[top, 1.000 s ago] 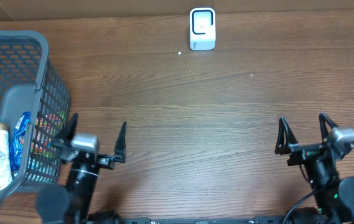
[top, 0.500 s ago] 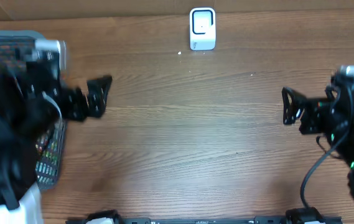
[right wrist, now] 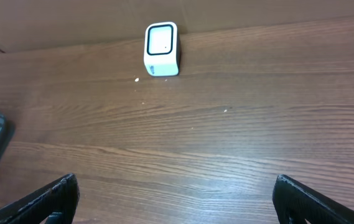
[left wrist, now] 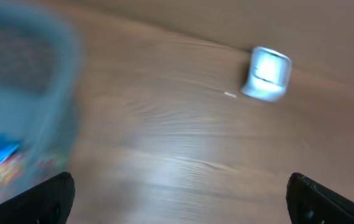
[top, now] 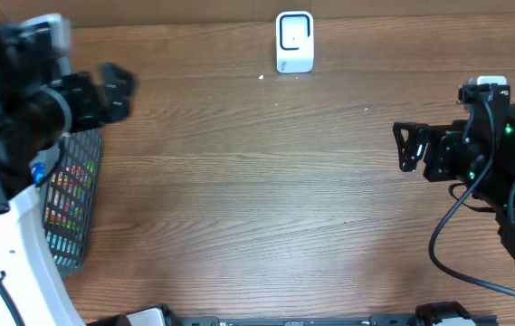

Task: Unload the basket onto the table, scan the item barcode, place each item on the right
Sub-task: 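Reach the left gripper into the basket toward the Haribo bag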

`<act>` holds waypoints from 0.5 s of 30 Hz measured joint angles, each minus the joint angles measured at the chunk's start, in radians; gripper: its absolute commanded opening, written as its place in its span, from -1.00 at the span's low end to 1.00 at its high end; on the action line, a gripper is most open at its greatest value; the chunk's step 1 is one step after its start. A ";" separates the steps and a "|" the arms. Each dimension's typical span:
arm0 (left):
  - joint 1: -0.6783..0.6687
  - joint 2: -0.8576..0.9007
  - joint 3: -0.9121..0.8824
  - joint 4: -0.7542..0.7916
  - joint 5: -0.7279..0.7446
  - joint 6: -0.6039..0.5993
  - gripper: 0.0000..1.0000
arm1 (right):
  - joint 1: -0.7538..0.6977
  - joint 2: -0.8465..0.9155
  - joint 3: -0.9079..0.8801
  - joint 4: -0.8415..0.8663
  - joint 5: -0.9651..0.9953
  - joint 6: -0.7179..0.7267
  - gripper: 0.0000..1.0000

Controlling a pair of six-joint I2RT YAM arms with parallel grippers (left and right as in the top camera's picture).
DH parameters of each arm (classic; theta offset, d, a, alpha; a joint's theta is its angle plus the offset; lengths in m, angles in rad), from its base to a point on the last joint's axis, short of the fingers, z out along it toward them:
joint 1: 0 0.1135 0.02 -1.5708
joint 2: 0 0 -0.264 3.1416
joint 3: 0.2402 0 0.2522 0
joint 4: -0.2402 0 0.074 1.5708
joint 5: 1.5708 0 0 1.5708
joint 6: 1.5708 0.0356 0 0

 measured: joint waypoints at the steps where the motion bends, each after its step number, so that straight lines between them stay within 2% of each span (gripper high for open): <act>1: 0.031 0.000 0.001 -0.009 -0.023 -0.034 1.00 | 0.000 0.000 0.000 -0.002 -0.001 0.000 1.00; 7: 0.321 0.009 0.003 -0.109 -0.119 -0.222 1.00 | 0.000 0.000 0.000 -0.034 -0.009 0.000 1.00; 10: 0.442 0.033 0.002 -0.139 -0.137 -0.268 1.00 | 0.000 0.003 0.000 -0.051 -0.011 0.000 1.00; 15: 0.567 0.093 -0.072 -0.133 -0.150 -0.315 1.00 | 0.000 0.030 0.000 -0.074 -0.012 0.000 1.00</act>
